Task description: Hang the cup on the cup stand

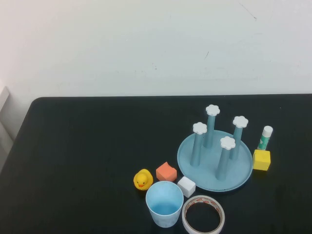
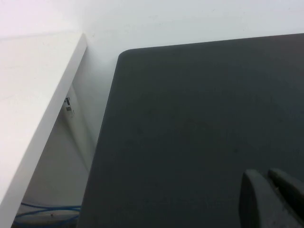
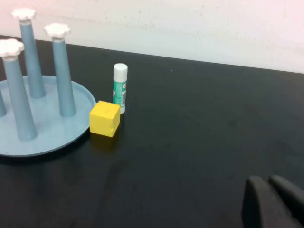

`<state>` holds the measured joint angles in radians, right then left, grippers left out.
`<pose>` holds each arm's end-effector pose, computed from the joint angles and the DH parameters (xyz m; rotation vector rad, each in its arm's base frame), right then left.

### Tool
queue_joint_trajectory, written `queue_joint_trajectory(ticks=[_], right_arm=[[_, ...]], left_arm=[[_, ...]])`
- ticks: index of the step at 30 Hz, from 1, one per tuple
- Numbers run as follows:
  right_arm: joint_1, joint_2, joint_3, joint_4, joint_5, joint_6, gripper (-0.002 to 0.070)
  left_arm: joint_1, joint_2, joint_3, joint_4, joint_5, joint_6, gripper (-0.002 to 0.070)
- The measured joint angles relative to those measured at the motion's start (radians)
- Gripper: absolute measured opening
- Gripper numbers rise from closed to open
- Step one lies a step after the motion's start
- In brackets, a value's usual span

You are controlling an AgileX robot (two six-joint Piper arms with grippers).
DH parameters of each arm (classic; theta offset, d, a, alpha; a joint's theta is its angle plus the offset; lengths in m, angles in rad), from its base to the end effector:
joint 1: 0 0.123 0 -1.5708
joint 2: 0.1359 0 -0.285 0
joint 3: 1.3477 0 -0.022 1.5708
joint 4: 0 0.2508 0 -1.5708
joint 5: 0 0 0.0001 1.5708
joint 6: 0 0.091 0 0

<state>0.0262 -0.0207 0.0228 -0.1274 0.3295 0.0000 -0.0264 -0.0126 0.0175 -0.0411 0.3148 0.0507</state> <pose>0.0532 -0.0024 0.1771 -0.1039 1.8108 -0.1043 0.0538 -0.0026 0.1796 0.0433 1.8026 -0.0220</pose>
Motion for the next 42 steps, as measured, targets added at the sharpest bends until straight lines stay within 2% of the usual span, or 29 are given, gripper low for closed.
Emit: queue_joint_trajectory(ticks=[13,21,29,31,34,37,39,42], right_arm=[[0.000,0.000,-0.001,-0.002,0.002,0.000,-0.0001],[0.000,0.000,-0.001,-0.113,0.008,-0.012,-0.0001],[0.000,0.000,-0.002,-0.074,0.008,-0.010,-0.0001],[0.000,0.000,-0.002,-0.016,0.008,-0.010,-0.0001],[0.000,0.000,-0.002,0.133,0.008,-0.008,-0.0001],[0.000,0.000,-0.002,0.392,0.012,-0.009,-0.0001],[0.000,0.000,0.003,0.609,0.017,-0.009,-0.0001],[0.000,0.000,0.004,0.807,0.001,-0.032,-0.0001]], left_arm=[[0.000,0.000,0.000,0.000,0.000,-0.004,-0.0002],[0.000,0.000,0.000,0.000,0.000,-0.004,-0.0002],[0.000,0.000,0.000,-0.022,0.000,-0.017,-0.0002],[0.000,0.000,0.000,-0.135,-0.005,-0.086,-0.0002],[0.000,0.000,0.000,-0.445,-0.009,-0.225,-0.0002],[0.000,0.000,0.002,-0.678,-0.013,-0.291,-0.0002],[0.000,0.000,0.002,-0.750,-0.034,-0.302,-0.0002],[0.000,0.000,0.002,-0.792,-0.073,-0.307,-0.0002]])
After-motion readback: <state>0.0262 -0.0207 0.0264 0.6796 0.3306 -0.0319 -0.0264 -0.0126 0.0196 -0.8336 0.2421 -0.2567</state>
